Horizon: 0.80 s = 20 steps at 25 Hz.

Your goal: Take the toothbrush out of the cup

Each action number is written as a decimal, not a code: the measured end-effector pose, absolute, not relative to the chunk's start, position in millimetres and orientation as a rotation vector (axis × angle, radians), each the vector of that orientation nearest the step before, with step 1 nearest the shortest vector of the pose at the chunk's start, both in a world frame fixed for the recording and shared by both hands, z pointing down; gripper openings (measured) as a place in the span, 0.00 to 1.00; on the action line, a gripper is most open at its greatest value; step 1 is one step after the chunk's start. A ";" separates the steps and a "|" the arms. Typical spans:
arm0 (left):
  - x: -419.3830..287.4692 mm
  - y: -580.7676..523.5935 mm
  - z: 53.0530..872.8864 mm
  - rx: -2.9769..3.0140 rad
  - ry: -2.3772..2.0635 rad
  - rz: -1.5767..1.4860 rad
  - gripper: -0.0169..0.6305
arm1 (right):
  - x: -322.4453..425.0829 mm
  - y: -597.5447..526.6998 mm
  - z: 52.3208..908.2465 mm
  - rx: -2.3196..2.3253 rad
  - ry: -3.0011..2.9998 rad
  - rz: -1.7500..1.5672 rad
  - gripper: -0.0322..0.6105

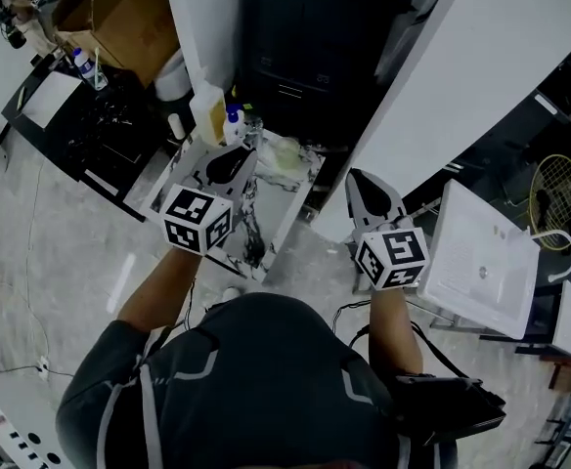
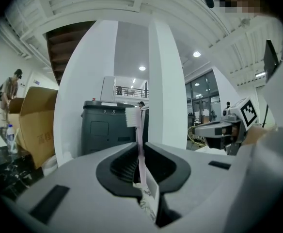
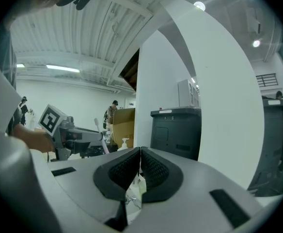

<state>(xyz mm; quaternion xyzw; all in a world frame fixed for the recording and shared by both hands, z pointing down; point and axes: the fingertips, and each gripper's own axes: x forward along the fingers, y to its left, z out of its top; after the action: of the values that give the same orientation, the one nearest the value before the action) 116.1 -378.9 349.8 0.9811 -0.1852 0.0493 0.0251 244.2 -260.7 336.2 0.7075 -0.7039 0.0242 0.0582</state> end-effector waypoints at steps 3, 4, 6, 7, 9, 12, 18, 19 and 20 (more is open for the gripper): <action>104.0 -376.9 343.8 3.050 -0.596 0.147 0.10 | 247.5 -264.4 333.4 2.177 -2.122 0.101 0.10; 100.1 -376.8 342.6 3.050 -0.602 0.145 0.10 | 248.4 -264.9 331.8 2.188 -2.120 0.108 0.09; 91.9 -376.2 341.8 3.045 -0.613 0.143 0.10 | 248.3 -264.7 328.0 2.199 -2.119 0.102 0.09; 87.8 -375.8 341.5 3.041 -0.616 0.143 0.10 | 247.4 -264.5 326.2 2.198 -2.114 0.093 0.09; 81.3 -375.5 340.1 3.035 -0.619 0.142 0.10 | 245.7 -265.9 324.5 2.188 -2.088 0.082 0.09; 77.9 -377.2 337.1 3.027 -0.624 0.139 0.10 | 244.5 -269.9 324.9 2.180 -2.052 0.091 0.09; 75.4 -373.5 337.9 3.034 -0.613 0.150 0.10 | 236.8 -270.2 323.8 2.168 -2.063 0.076 0.09; 75.2 -373.3 338.3 3.034 -0.612 0.153 0.10 | 237.0 -270.3 323.4 2.170 -2.060 0.072 0.09; 75.0 -373.4 338.4 3.035 -0.612 0.154 0.10 | 237.5 -270.3 323.1 2.174 -2.056 0.069 0.09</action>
<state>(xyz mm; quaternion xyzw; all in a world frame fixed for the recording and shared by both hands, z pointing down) 75.0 -373.4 338.4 0.9788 -0.1975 0.0498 0.0207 237.5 -270.3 323.1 0.7243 -0.6851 0.0231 0.0741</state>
